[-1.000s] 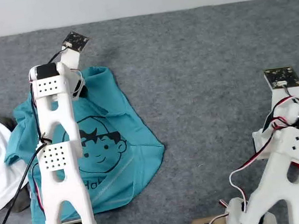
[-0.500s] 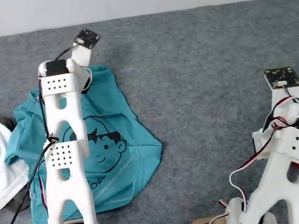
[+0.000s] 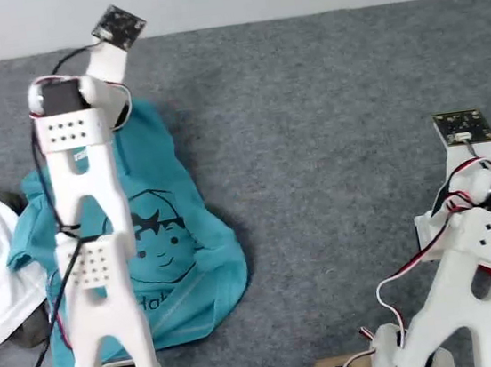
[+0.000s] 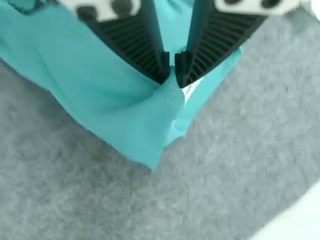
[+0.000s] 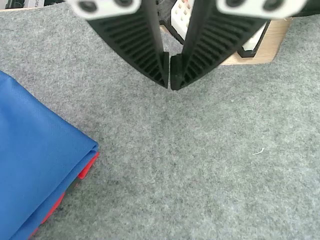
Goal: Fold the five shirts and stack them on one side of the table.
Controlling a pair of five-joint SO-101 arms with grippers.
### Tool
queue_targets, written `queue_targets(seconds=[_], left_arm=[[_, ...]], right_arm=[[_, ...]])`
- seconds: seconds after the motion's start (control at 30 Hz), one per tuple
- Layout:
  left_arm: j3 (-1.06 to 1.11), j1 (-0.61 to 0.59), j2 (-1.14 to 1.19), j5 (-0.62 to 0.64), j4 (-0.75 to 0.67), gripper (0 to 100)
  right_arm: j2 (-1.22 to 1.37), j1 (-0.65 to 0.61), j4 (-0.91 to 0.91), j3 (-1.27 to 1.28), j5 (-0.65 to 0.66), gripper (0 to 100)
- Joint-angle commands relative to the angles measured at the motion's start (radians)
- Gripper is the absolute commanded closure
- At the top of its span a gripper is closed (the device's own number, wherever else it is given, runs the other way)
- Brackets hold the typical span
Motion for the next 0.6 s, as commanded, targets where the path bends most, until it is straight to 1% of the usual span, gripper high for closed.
queue_targets(seconds=[0.0, 0.17, 0.27, 0.37, 0.47, 0.5, 0.57], left_arm=[[0.288, -0.023, -0.232, 0.003, 0.032, 100], [0.782, -0.034, -0.417, -0.048, 0.028, 100], [1.0, -0.029, -0.468, -0.055, -0.002, 100], [1.096, -0.034, -0.468, -0.051, -0.051, 100], [1.101, -0.034, -0.471, -0.051, -0.054, 99], [1.099, -0.034, -0.473, -0.051, -0.055, 99], [1.079, -0.035, -0.486, -0.041, -0.048, 94]], right_arm=[[-0.018, -0.001, 0.012, -0.005, 0.008, 98.9], [-0.018, -0.001, 0.012, -0.005, 0.008, 98.9], [-0.018, -0.001, 0.012, -0.005, 0.008, 98.9], [-0.018, -0.001, 0.012, -0.005, 0.008, 98.9], [-0.018, -0.001, 0.012, -0.005, 0.009, 98.9], [-0.018, -0.001, 0.012, -0.005, 0.009, 98.9], [-0.018, -0.001, 0.012, -0.005, 0.009, 98.9]])
